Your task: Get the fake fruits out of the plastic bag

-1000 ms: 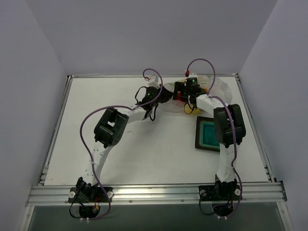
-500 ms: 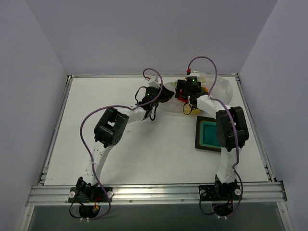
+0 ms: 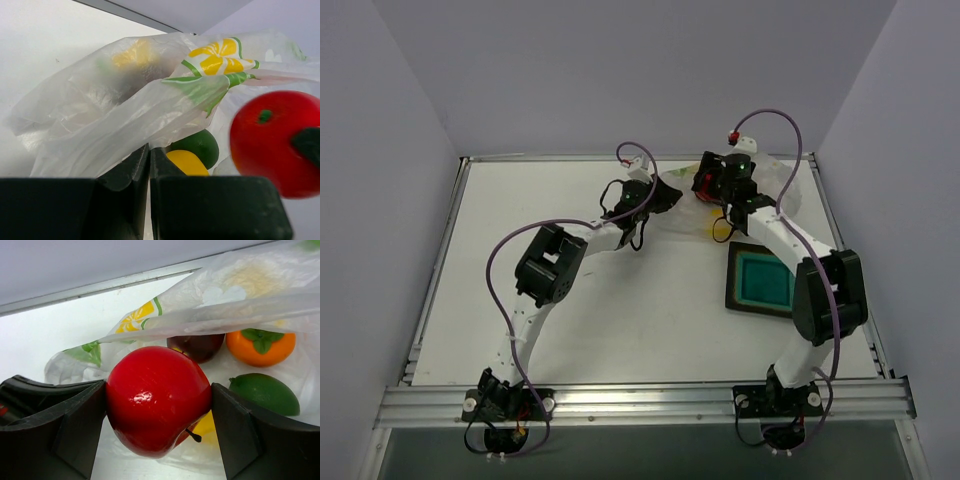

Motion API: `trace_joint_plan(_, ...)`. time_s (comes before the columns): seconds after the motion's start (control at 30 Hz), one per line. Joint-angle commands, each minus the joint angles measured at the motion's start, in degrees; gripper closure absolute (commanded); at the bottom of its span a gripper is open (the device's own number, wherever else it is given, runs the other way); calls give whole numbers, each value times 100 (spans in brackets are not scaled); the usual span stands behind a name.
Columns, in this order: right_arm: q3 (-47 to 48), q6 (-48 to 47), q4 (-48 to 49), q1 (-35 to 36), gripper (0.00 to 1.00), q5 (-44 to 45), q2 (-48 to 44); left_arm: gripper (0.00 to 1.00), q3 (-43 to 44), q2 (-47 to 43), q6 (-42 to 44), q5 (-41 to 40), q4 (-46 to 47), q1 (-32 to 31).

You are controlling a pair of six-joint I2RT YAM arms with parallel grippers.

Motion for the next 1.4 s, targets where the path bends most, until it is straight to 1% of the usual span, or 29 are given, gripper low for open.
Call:
trace_joint_plan(0.0, -304, 108, 122, -45, 69, 68, -919, 98, 178, -391, 79, 104, 207, 52)
trace_joint_plan(0.07, -560, 65, 61, -63, 69, 76, -1245, 98, 204, -409, 105, 122, 180, 43)
trace_joint_plan(0.1, -848, 47, -105, -63, 69, 77, -1569, 98, 205, -409, 96, 131, 180, 52)
trace_joint_plan(0.17, -1166, 3, -308, -63, 69, 181, -1904, 98, 213, -400, 61, 174, 189, 52)
trace_joint_plan(0.2, -1341, -6, -518, -54, 69, 260, -2254, 98, 231, -400, 44, 201, 223, 43)
trace_joint_plan(0.27, -1939, 29, -712, -63, 69, 471, -2625, 98, 240, -383, -18, 254, 250, 34)
trace_joint_plan(0.3, -2150, 168, -878, -72, 69, 733, -2992, 98, 240, -391, -44, 280, 302, 25)
trace_joint_plan(0.33, -2569, 274, -958, -89, 69, 875, -3161, 98, 231, -391, -97, 315, 329, 17)
trace_joint_plan(0.37, -2791, 432, -1055, -98, 69, 1059, -3346, 98, 222, -400, -115, 324, 347, -1)
trace_joint_plan(0.4, -3028, 729, -1038, -124, 69, 1365, -3670, 98, 213, -409, -123, 341, 382, -18)
trace_joint_plan(0.43, -3422, 889, -1038, -151, 70, 1429, -3795, 98, 205, -409, -141, 350, 399, -36)
trace_joint_plan(0.5, -3697, 1240, -1038, -273, 70, 1491, -3893, 98, 187, -435, -150, 359, 417, -80)
trace_joint_plan(0.57, -3882, 1373, -1038, -318, 70, 1430, -3805, 98, 170, -444, -115, 359, 417, -124)
trace_joint_plan(0.77, -3980, 1383, -705, -379, 69, 1457, -3287, 98, 161, -444, -97, 333, 408, -159)
trace_joint_plan(0.8, -3989, 1374, -643, -414, 67, 1404, -3234, 98, 161, -435, -88, 333, 426, -159)
trace_joint_plan(0.9, -3989, 1418, -485, -502, 63, 1421, -2988, 98, 161, -409, -115, 333, 443, -168)
trace_joint_plan(0.97, -3971, 1427, -441, -511, 53, 1465, -2917, 98, 134, -418, -123, 333, 470, -168)
trace_joint_plan(1.0, -3971, 1418, -441, -511, 41, 1500, -2926, 98, 126, -426, -132, 324, 470, -168)
trace_joint_plan(1.1, -3945, 1339, -537, -520, 15, 1553, -2952, 98, 117, -427, -141, 324, 496, -168)
trace_joint_plan(1.13, -3875, 1339, -624, -529, 10, 1571, -2978, 98, 108, -418, -158, 324, 505, -168)
trace_joint_plan(1.2, -3831, 1278, -713, -529, 8, 1518, -3127, 98, 91, -418, -176, 324, 531, -168)
trace_joint_plan(1.37, -3225, 1049, -1073, -485, 12, 1404, -3462, 98, 73, -427, -176, 333, 558, -186)
